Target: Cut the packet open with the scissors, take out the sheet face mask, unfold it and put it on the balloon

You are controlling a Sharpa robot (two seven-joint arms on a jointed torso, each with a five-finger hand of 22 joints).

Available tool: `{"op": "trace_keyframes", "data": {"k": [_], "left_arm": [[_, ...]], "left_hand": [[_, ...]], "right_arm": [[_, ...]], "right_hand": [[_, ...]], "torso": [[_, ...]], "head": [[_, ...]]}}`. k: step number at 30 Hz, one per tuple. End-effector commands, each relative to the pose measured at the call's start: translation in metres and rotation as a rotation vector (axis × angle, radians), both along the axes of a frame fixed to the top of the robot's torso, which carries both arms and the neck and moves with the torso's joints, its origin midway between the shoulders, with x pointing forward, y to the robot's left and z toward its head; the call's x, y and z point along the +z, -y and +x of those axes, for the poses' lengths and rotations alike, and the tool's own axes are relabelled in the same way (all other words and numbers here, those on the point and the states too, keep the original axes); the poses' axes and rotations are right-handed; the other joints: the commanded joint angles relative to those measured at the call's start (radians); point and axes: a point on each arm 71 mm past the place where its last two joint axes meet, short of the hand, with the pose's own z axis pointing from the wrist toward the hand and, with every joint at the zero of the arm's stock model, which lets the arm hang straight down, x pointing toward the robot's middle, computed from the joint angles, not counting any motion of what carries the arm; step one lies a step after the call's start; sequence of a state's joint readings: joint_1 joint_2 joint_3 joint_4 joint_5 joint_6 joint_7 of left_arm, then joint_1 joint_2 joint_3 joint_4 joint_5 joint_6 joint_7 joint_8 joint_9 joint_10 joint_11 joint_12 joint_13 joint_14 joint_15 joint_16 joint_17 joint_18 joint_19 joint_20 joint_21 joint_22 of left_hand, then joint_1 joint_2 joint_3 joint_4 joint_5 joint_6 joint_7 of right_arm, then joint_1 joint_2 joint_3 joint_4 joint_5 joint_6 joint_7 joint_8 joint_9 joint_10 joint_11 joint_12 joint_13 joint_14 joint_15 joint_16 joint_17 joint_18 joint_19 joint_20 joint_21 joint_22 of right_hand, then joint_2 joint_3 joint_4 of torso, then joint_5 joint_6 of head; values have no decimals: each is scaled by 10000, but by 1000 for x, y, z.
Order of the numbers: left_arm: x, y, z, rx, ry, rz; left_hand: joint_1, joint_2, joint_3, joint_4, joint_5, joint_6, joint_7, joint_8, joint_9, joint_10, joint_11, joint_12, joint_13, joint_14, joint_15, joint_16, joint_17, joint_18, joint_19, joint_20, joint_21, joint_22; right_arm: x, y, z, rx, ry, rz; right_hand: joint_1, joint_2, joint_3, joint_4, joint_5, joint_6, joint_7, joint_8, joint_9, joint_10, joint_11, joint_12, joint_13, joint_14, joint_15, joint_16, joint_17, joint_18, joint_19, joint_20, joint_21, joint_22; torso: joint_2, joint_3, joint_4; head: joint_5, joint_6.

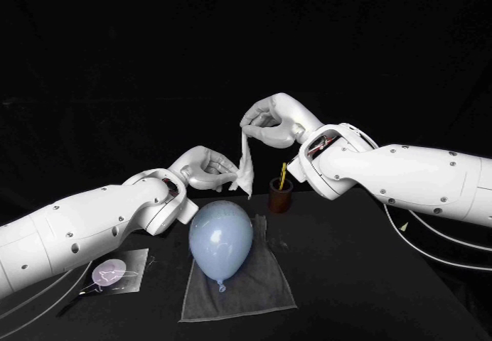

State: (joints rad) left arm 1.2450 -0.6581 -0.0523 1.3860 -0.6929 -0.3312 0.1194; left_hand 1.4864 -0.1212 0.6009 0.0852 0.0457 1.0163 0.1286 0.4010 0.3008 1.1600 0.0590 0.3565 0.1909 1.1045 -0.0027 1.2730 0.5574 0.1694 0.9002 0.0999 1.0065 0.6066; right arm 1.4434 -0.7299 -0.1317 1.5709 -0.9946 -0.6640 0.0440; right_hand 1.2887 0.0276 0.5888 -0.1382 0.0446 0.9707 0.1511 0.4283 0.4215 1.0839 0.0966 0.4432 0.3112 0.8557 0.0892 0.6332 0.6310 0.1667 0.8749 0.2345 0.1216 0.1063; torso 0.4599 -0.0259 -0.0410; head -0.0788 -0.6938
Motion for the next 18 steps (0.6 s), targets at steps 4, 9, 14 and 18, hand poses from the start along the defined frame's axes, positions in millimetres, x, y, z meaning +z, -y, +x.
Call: {"op": "trace_keyframes", "data": {"k": [4, 9, 14, 18], "left_arm": [[2, -4, -1, -42, 30, -476], [1, -9, 0, 61, -111, -510], [0, -16, 0, 217, -302, -447], [-1, -20, 1, 275, -471, -388]], "left_hand": [[-340, 3, 300, -246, 31, -9, -39, 124, 783, 47, 4, 122, 127, 9, 12, 48, -36, 140, -100, -13, 129, 55], [-917, -76, 987, -820, 33, -59, -39, 262, 1137, -35, 1, 308, 397, 2, -1, 31, -38, 142, -179, -44, 349, 197], [-1250, -42, 1252, -1049, 28, -125, -22, 328, 1338, -99, 8, 428, 549, 8, 0, 31, -55, 141, -213, -39, 432, 246], [-1498, 60, 1238, -1055, 19, -192, -10, 406, 1491, -120, 18, 516, 644, 46, 22, 68, -3, 134, -219, -10, 406, 224]], "right_arm": [[-2, 15, 10, -373, -63, -13], [-10, 29, 15, -696, -227, -56], [-20, 41, 18, -1003, -398, -53], [-25, 47, 20, -1151, -491, -51]], "right_hand": [[95, -25, 64, 0, 35, 59, -6, 186, 1055, -72, 2, 42, 14, 69, 9, 54, -10, 174, 81, -9, 55, 18], [94, -25, 64, 0, 35, 59, -6, 186, 1055, -73, 3, 42, 14, 68, 9, 54, -12, 173, 80, -9, 55, 18], [94, -25, 64, 0, 35, 59, -6, 186, 1055, -73, 3, 42, 14, 68, 9, 54, -12, 173, 80, -9, 55, 18], [91, -28, 65, 1, 35, 56, -5, 188, 1057, -77, 4, 48, 17, 68, 11, 55, -19, 173, 77, -9, 58, 21]], "torso": [[4, -3, 2], [-3, -4, -8], [0, 6, -1], [2, 3, -4]], "head": [[18, -7], [45, -26], [87, -68], [68, -86]]}}
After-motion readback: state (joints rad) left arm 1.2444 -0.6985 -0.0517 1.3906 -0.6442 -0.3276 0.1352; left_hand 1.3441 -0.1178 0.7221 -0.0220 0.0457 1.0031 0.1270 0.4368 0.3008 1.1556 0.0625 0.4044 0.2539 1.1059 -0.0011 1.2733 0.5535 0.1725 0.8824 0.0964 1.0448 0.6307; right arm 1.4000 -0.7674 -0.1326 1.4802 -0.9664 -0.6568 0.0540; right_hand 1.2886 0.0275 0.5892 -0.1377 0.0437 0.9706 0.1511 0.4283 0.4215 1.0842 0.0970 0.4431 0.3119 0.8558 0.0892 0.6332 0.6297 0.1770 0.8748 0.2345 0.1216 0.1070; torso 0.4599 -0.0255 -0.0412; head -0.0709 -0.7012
